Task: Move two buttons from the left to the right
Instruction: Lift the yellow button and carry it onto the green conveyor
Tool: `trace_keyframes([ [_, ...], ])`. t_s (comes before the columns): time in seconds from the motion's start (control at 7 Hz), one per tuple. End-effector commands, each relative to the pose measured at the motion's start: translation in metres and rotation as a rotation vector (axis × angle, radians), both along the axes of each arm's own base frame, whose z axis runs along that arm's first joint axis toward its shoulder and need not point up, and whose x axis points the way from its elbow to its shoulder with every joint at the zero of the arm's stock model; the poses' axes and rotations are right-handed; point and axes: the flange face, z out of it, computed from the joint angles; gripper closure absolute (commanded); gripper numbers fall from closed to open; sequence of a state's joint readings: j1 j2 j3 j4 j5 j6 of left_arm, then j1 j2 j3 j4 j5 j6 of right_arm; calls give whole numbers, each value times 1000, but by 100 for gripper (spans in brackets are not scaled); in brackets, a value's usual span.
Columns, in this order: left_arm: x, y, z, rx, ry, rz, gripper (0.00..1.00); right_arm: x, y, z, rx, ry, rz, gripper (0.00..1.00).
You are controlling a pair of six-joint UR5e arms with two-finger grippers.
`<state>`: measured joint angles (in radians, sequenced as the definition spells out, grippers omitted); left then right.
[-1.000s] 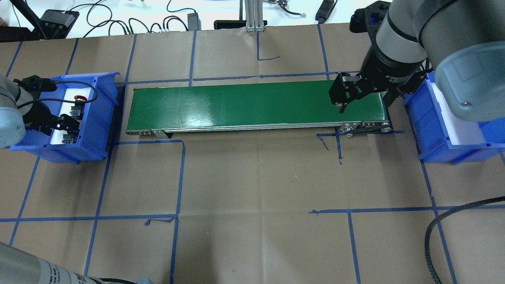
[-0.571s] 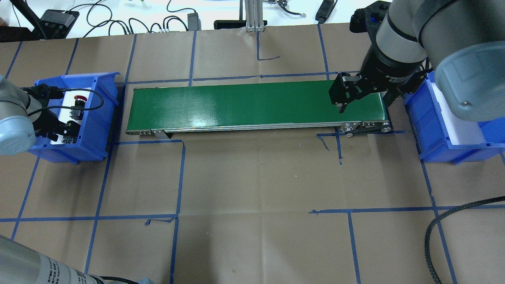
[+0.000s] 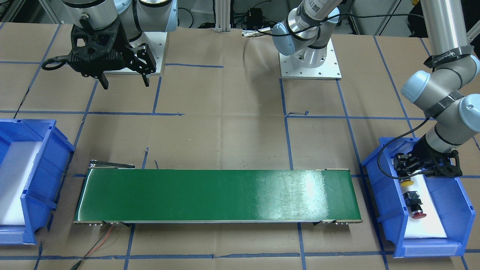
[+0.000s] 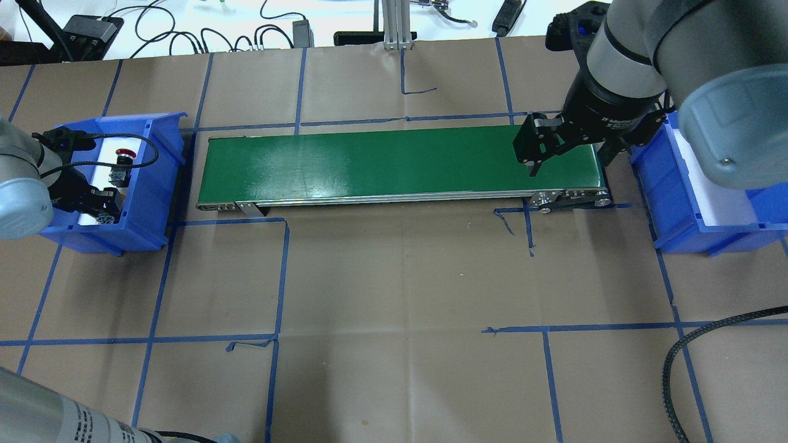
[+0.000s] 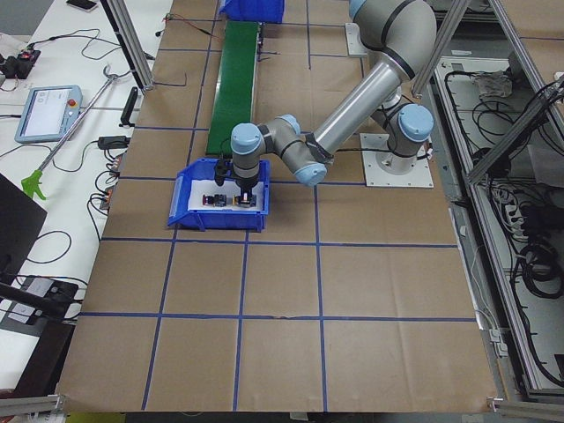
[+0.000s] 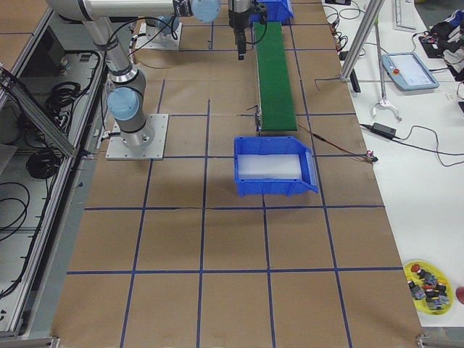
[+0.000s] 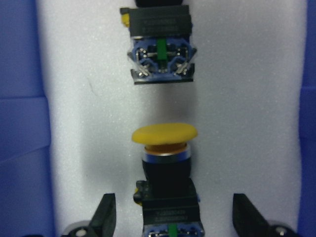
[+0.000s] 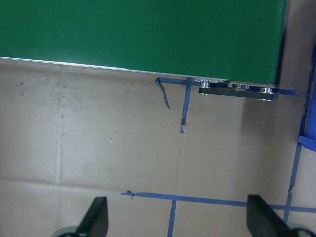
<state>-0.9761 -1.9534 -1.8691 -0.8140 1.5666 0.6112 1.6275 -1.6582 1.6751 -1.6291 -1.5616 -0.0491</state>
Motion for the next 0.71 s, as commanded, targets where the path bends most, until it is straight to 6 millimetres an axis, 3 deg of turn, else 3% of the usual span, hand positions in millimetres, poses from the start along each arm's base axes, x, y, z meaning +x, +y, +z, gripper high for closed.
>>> trace_keyframes([
  [0.0,2,-6,20,-27,-16,1,97,0,0,0,0,0,0,0],
  [0.14,9,-15,45,-31,-18,2,97,0,0,0,0,0,0,0],
  [0.57,15,-23,149,30,22,-2,97,0,0,0,0,0,0,0],
])
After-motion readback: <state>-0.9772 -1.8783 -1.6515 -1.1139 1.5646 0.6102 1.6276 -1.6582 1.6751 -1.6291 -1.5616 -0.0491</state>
